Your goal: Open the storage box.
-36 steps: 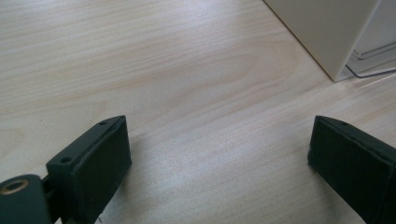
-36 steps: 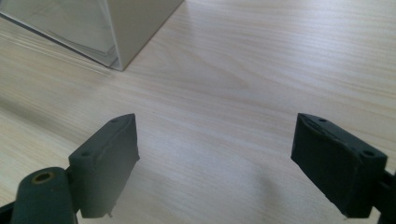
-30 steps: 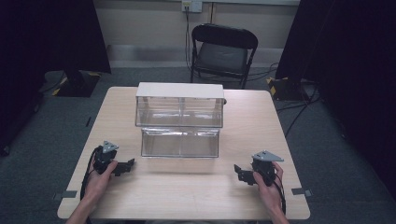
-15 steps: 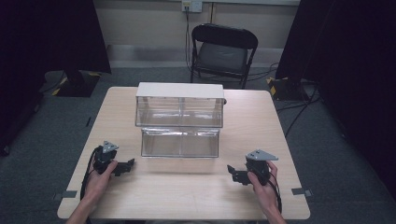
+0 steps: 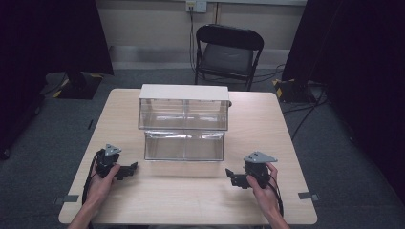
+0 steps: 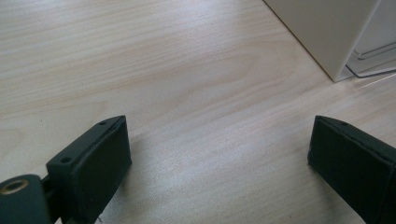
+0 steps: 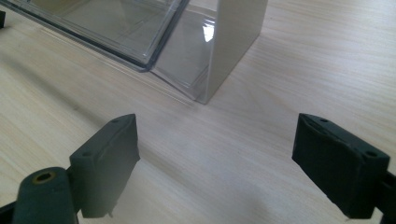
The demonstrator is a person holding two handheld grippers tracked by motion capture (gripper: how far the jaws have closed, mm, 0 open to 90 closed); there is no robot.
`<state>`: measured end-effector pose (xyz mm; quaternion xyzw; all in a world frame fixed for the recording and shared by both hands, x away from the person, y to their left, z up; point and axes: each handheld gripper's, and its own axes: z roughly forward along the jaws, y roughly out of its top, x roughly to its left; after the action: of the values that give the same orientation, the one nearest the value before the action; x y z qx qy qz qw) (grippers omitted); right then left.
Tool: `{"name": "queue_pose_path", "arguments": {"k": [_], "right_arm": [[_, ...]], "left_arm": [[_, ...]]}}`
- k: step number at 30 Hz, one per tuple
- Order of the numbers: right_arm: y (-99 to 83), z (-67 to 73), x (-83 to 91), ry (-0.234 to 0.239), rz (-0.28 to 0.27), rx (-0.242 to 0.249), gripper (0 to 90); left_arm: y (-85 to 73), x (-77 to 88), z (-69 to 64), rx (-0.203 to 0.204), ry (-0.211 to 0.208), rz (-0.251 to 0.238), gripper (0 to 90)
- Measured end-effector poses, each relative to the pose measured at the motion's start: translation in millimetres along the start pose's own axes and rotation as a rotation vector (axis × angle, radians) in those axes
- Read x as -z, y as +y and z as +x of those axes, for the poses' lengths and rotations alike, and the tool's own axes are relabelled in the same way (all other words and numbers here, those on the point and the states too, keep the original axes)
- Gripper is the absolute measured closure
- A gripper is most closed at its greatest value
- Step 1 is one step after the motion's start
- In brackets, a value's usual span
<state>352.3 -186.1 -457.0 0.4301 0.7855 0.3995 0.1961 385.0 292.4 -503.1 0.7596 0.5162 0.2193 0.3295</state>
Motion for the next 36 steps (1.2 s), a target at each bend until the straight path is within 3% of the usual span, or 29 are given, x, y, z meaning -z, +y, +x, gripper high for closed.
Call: {"name": "queue_pose_path", "arguments": {"k": [19, 36], "right_arm": [[27.8, 30.3, -31.6, 0.046, 0.010, 0.054, 14.0], [28.0, 33.0, -61.5, 0.059, 0.015, 0.000, 13.8]], "left_arm": [[0.0, 0.1, 0.0, -0.001, 0.000, 0.000, 5.4], [0.0, 0.1, 0.0, 0.000, 0.000, 0.000, 5.4]]}}
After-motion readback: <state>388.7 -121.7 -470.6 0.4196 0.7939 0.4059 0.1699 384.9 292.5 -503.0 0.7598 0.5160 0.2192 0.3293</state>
